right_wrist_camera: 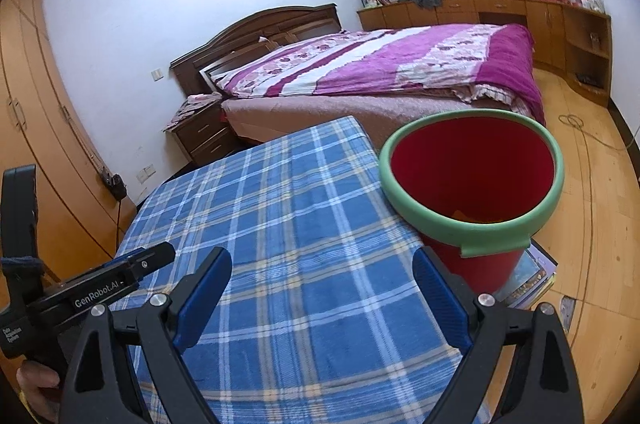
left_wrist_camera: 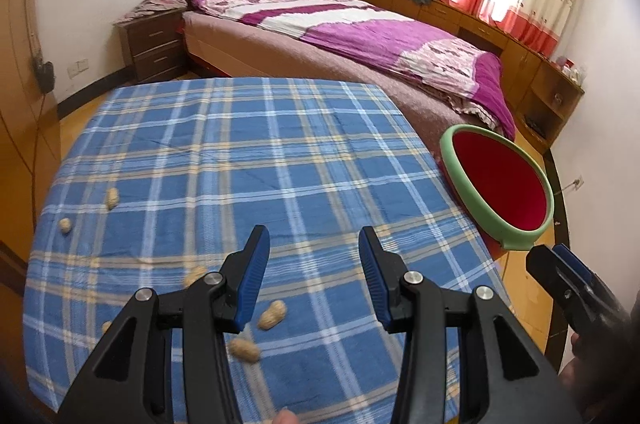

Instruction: Collect trash

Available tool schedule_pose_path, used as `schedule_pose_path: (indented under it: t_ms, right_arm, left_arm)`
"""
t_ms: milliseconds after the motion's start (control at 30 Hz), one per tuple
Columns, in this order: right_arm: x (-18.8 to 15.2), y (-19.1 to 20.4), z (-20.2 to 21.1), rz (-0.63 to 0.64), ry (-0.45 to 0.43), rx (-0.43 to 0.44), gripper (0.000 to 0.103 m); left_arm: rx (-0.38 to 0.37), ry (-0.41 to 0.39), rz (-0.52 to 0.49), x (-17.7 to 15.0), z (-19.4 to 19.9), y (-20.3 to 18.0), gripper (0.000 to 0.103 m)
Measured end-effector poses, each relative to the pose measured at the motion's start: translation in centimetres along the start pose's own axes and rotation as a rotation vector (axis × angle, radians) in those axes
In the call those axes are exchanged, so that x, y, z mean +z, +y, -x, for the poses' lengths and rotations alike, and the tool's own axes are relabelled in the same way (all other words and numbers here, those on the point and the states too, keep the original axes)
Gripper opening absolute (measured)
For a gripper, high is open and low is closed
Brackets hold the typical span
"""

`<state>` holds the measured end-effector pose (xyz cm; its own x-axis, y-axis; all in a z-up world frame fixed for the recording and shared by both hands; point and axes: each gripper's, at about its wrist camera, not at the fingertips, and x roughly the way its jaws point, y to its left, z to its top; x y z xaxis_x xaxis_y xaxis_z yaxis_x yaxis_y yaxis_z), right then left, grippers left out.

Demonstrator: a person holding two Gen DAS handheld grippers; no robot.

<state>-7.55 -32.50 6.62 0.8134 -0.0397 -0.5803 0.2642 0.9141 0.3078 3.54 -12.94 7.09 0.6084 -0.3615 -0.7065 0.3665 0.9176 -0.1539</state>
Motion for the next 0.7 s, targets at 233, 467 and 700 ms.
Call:
schedule_pose_path:
  t_ms: [233,467,700]
  right_arm:
    - [-1.0,1.4,0.6,0.034,-0.023,0.000,0.094]
    - [-1.8,2.6,1.0,0.062,-0.034,-0.002,0.094]
    - [-2.4,3.3,1.1,0.083,-0.028,0.001,0.094]
  left_arm:
    - [0.055,-0.036,0.011,-1.1,1.5,1.2,0.047]
    - [0.091,-0.052,0.033,-2.1,2.4,2.2,0.047]
    - [0.108,-0.068,0.042,-2.7,3.1,2.8,0.047]
